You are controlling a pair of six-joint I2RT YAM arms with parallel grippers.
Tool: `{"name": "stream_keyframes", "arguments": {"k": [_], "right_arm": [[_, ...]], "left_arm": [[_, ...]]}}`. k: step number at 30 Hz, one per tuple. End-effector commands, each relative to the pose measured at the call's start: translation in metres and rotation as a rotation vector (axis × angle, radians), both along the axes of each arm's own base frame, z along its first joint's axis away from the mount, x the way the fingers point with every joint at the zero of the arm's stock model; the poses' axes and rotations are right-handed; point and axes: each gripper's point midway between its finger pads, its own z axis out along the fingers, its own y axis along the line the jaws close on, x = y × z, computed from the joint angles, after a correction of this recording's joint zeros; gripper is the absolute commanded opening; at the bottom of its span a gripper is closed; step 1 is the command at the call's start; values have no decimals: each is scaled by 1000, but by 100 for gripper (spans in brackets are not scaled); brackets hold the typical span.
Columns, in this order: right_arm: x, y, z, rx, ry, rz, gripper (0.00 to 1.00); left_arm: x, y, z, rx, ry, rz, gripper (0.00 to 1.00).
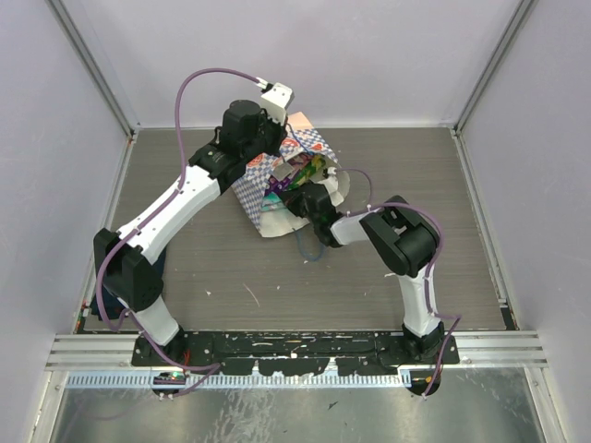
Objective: Take the snacks out of the paper bag
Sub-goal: Take out the snack from the paper bag, then place the snack at the center of the board.
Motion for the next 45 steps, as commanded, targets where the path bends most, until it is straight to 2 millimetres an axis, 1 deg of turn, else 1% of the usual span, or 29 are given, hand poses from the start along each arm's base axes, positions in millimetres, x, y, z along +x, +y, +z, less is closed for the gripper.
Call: {"name": "stream_keyframes", "arguments": {"k": [1, 4, 6, 8, 10, 11, 15, 17, 18, 19, 21, 22, 24, 27, 28, 30, 32, 34, 38, 41, 43, 45], "right_arm": [[7, 2, 28, 45, -13, 25, 1], [2, 4, 47, 26, -12, 66, 1], [-7, 3, 59, 35, -14, 83, 1], [-23, -7, 70, 89, -8, 79, 1], [-38, -24, 82, 168, -7, 46, 1], [-44, -29, 93, 192, -25, 41, 1], [-62, -56, 124, 106, -35, 11, 1], [-75, -68, 132, 47, -30, 33, 1], [-82, -73, 134, 12, -33, 64, 1], [-92, -78, 142, -20, -48, 102, 1], [-113, -91, 144, -119, -62, 197, 1], [-118, -101, 150, -163, -83, 214, 1], [-134, -131, 147, -282, -56, 216, 1], [-142, -195, 148, -436, 6, 125, 0], [-141, -215, 149, -473, 31, 90, 0], [-135, -246, 151, -539, 73, 46, 0], [-123, -267, 146, -611, 122, 10, 0], [-109, -292, 140, -683, 158, -83, 1], [-85, -322, 150, -730, 156, -211, 1], [-67, -350, 159, -825, 191, -321, 0], [-57, -362, 164, -865, 211, -373, 0], [-51, -371, 174, -894, 218, -418, 0]], "left_arm": [[10, 13, 34, -24, -99, 59, 0], [14, 20, 31, 9, -112, 92, 0], [17, 25, 32, 26, -126, 115, 0], [17, 29, 36, 30, -139, 131, 0], [17, 33, 42, 26, -158, 146, 0], [17, 34, 46, 21, -169, 150, 0], [22, 36, 55, 19, -191, 159, 0], [22, 35, 62, 7, -201, 155, 0], [22, 33, 64, 1, -203, 146, 0], [22, 31, 67, -7, -208, 133, 0], [22, 28, 73, -19, -220, 120, 0], [23, 27, 75, -20, -225, 116, 0], [25, 27, 78, -17, -231, 114, 0], [29, 27, 77, -6, -225, 110, 0], [29, 28, 76, -1, -222, 110, 0], [30, 29, 74, 8, -219, 111, 0], [28, 29, 75, 12, -219, 108, 0], [27, 30, 74, 24, -220, 105, 0], [27, 34, 72, 55, -222, 112, 0], [27, 35, 72, 60, -224, 111, 0], [26, 34, 73, 60, -226, 107, 0], [27, 34, 72, 64, -225, 106, 0]]}}
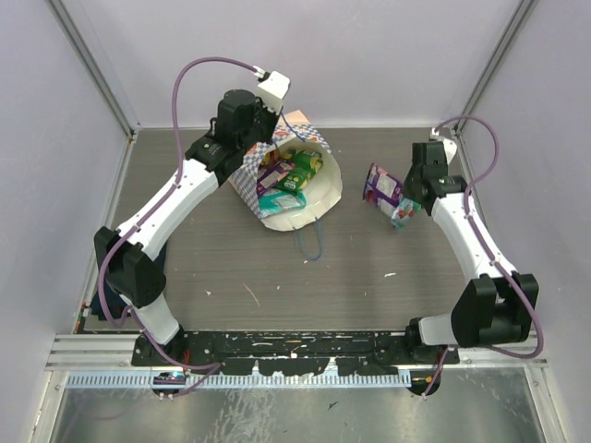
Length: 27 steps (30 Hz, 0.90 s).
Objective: Take the snacks out of the paper bag
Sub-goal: Place the snack at the center of the board.
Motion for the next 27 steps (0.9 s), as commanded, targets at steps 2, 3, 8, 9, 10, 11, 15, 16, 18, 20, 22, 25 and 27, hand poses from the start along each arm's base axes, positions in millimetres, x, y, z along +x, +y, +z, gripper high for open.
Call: {"name": "stream_keyframes", "arguments": {"k": [2, 3, 8, 9, 10, 11, 15, 16, 18, 20, 22, 25, 27], "right_arm": [[36, -34, 82, -143, -205, -123, 1], [37, -31, 89, -136, -220, -106, 1], [37, 17, 103, -125, -258, 64, 1], [35, 26, 103, -150, -252, 85, 1], [34, 37, 102, -164, -241, 112, 1], [33, 48, 97, -174, -220, 147, 1], [32, 86, 71, -200, -112, 282, 1], [32, 90, 64, -202, -89, 300, 1], [34, 89, 61, -213, -79, 302, 12], [37, 88, 64, -215, -93, 298, 29], [41, 85, 65, -204, -106, 293, 45], [48, 79, 51, -191, -76, 277, 54], [50, 76, 34, -193, -39, 267, 67]], "left_arm": [[1, 7, 46, -36, -113, 9, 0], [2, 7, 46, -33, -113, 9, 0], [5, 3, 42, -33, -101, 1, 0], [6, 3, 40, -31, -96, 1, 0], [6, 2, 39, -29, -92, 0, 0], [7, 2, 38, -28, -88, 0, 0], [8, 3, 36, -22, -85, 7, 0], [9, 3, 35, -19, -84, 8, 0], [10, 3, 34, -14, -82, 13, 0], [10, 4, 32, -7, -77, 17, 0], [10, 5, 32, -4, -77, 21, 0], [10, 7, 32, 3, -81, 25, 0], [10, 7, 33, 7, -82, 26, 0]]}}
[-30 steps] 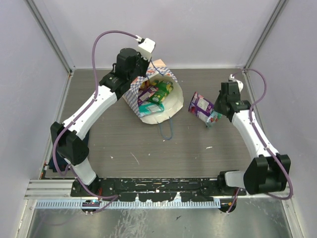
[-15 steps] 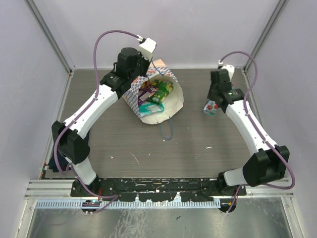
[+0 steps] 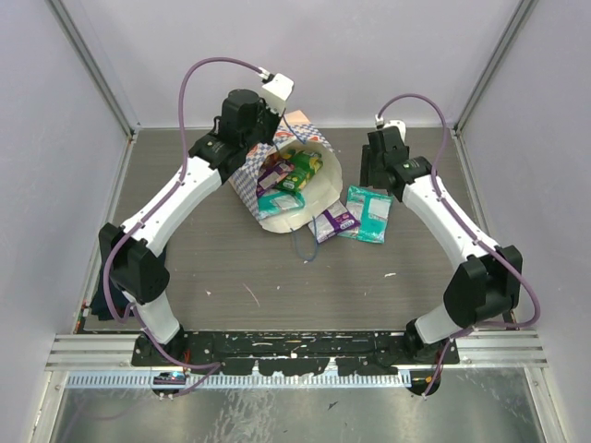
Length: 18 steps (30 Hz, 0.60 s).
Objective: Take the snacks out of the paper bag
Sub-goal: Place the snack at the center of the board, then adjust the snack at the center of the board.
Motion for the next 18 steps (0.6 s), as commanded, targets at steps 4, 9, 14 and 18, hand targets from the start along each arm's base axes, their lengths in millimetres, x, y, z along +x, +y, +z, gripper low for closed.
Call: {"name": "stream_keyframes", "arguments": {"k": [4, 9, 14, 18], "right_arm": [[23, -20, -27, 38, -13, -94, 78], [25, -55, -83, 249, 39, -205, 74], [17, -61, -120, 477, 46, -262, 68], [8, -57, -146, 562, 73, -291, 62]], "left_arm": [[6, 10, 44, -25, -107, 33, 0], [6, 9, 44, -21, -106, 30, 0], [6, 9, 45, -21, -107, 26, 0], [7, 8, 44, -19, -106, 23, 0]]}}
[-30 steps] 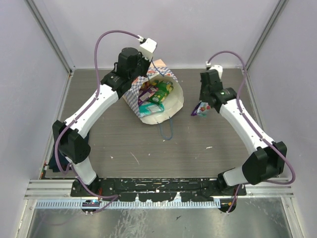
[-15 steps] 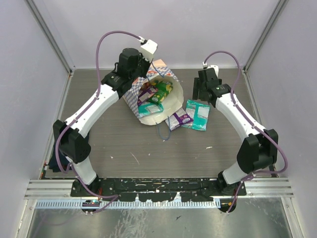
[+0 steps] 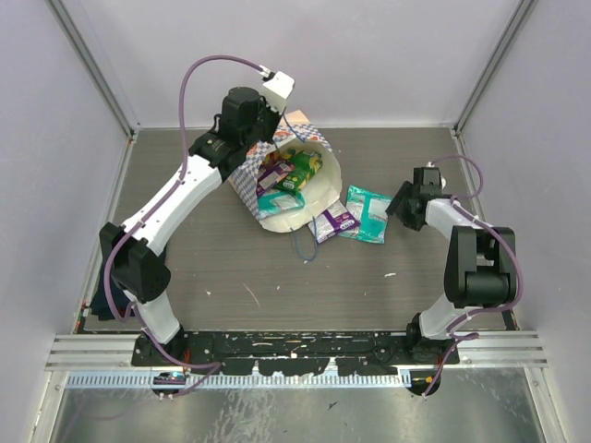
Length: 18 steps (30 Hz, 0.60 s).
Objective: Take the snacks out of the paper bag
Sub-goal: Adjust the snack at the center of the board.
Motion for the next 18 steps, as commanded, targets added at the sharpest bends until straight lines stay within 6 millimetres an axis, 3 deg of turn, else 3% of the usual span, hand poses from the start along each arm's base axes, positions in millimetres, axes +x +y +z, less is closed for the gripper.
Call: {"name": "stream_keyframes", "arguments": {"k": [1, 6, 12, 15, 16, 18], "right_arm": [[24, 31, 2, 190, -136, 2, 60], [16, 33, -25, 254, -138, -52, 53], [10, 42, -32, 344, -214, -93, 44], [10, 47, -27, 382, -260, -89, 25], [11, 48, -24, 385, -271, -86, 8], [16, 47, -14, 379, -293, -75, 1]], "left_arm": [[6, 6, 39, -30, -98, 19, 0], [5, 7, 40, -24, -97, 17, 0], [5, 7, 39, -21, -97, 16, 0], [6, 7, 38, -14, -95, 16, 0], [6, 7, 38, -14, -97, 17, 0], [7, 6, 39, -14, -97, 15, 0]]}}
